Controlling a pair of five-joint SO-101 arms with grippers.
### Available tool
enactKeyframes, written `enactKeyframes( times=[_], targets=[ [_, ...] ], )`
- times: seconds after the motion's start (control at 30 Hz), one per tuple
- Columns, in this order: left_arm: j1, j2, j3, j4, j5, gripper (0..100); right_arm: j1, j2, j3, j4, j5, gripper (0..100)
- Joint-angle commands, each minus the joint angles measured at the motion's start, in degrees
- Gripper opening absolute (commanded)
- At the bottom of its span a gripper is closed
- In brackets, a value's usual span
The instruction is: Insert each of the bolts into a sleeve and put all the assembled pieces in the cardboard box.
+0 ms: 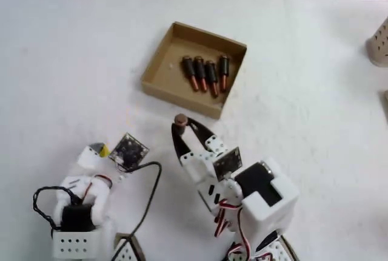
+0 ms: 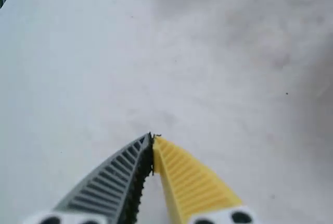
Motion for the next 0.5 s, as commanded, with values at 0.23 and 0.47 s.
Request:
enactKeyframes(
  times=[0.23, 0.47],
  targets=[
    [-0.92, -0.04, 0.00, 0.26, -7.56, 2, 9.54, -24.48, -6.86, 30.20, 0.62, 1.6],
    [-2.59, -0.04, 0.00, 0.26, -8.18, 2, 13.85, -43.21, -14.86, 60.18, 0.53, 1.7]
  ],
)
